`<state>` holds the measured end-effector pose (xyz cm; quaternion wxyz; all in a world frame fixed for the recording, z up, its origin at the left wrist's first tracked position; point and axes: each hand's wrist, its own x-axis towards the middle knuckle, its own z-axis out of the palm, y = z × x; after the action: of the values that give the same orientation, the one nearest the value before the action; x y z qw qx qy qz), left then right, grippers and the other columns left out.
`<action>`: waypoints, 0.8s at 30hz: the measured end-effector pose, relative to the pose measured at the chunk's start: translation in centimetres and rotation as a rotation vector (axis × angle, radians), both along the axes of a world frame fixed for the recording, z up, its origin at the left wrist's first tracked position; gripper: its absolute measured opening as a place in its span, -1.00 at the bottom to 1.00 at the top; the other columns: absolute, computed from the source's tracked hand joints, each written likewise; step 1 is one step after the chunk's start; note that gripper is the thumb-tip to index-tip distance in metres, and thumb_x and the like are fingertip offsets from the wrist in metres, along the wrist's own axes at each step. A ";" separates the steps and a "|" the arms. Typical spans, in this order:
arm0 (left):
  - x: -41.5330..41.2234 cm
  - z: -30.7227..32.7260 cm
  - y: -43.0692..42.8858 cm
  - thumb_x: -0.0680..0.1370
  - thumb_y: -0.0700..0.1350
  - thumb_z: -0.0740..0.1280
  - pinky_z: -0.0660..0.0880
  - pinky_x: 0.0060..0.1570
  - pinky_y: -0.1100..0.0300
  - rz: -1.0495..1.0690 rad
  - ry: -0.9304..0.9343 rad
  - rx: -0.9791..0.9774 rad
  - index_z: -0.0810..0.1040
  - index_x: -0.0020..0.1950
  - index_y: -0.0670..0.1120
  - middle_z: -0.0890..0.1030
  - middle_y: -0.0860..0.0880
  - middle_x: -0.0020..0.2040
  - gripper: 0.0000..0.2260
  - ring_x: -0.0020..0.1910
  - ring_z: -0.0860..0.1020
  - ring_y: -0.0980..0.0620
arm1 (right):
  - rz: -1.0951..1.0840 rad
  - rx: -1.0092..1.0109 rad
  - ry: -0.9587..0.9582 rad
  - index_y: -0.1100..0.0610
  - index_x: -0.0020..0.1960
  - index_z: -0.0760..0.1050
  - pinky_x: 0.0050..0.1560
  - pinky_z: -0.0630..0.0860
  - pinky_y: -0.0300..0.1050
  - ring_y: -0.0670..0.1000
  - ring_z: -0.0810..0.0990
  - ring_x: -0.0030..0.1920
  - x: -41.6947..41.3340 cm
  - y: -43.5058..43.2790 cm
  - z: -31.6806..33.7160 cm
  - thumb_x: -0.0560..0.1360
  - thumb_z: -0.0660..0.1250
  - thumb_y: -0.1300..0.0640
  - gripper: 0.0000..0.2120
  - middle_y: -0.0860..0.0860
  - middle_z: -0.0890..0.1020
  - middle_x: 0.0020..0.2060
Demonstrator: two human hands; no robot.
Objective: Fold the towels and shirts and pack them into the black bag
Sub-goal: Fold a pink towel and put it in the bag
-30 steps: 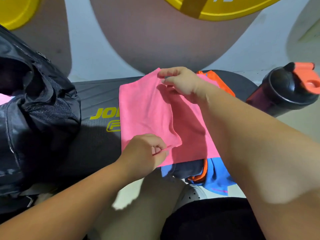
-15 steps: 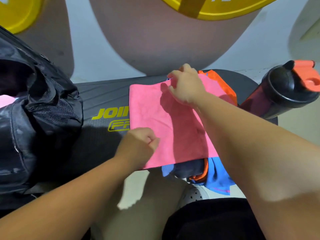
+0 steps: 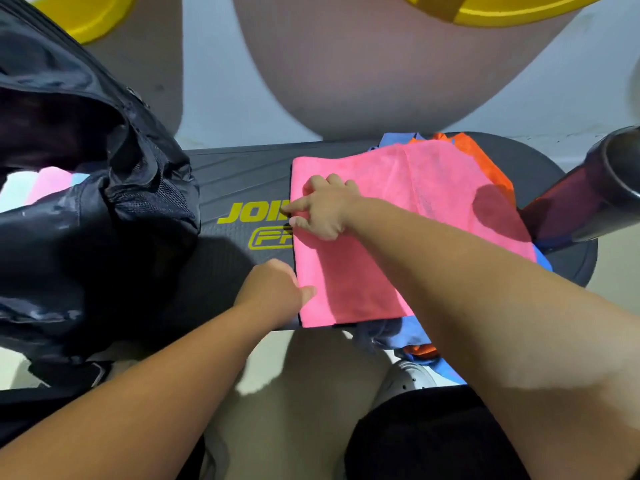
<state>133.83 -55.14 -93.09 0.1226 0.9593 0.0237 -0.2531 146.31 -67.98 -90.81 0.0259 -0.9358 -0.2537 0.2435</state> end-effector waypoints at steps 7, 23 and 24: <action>-0.4 1.4 2.0 0.52 0.07 0.44 0.50 -0.02 0.07 0.150 0.057 -0.152 0.66 -0.13 -0.28 0.66 -0.17 -0.14 -0.62 -0.05 0.59 -0.16 | -0.093 0.064 -0.003 0.01 0.44 0.39 0.32 0.25 0.22 0.24 0.26 0.41 0.9 2.3 0.0 0.64 0.09 -0.17 -0.54 0.03 0.28 0.48; -0.1 4.6 7.1 0.53 -0.18 0.22 0.47 -0.13 0.08 -0.170 -0.099 0.444 0.54 0.08 -0.03 0.60 -0.06 0.08 -0.82 0.06 0.60 -0.13 | -0.044 0.492 0.203 0.13 0.58 0.19 0.51 0.00 -0.20 0.00 0.06 0.59 -0.6 9.5 -0.3 0.66 0.18 0.00 -0.46 0.08 0.14 0.59; 0.0 4.5 6.7 0.53 -0.13 0.24 0.42 -0.14 0.10 -0.191 -0.128 0.387 0.50 0.00 -0.01 0.59 -0.06 0.06 -0.91 0.05 0.59 -0.14 | -0.071 0.514 0.167 0.14 0.56 0.25 0.50 0.05 -0.18 0.03 0.13 0.57 -0.5 8.7 -0.2 0.66 0.19 0.01 -0.50 0.09 0.24 0.55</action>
<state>133.79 -48.44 -88.63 -0.0867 0.9770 -0.0269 -0.1930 145.84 -59.31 -91.00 0.2917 -0.8835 -0.2713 0.2462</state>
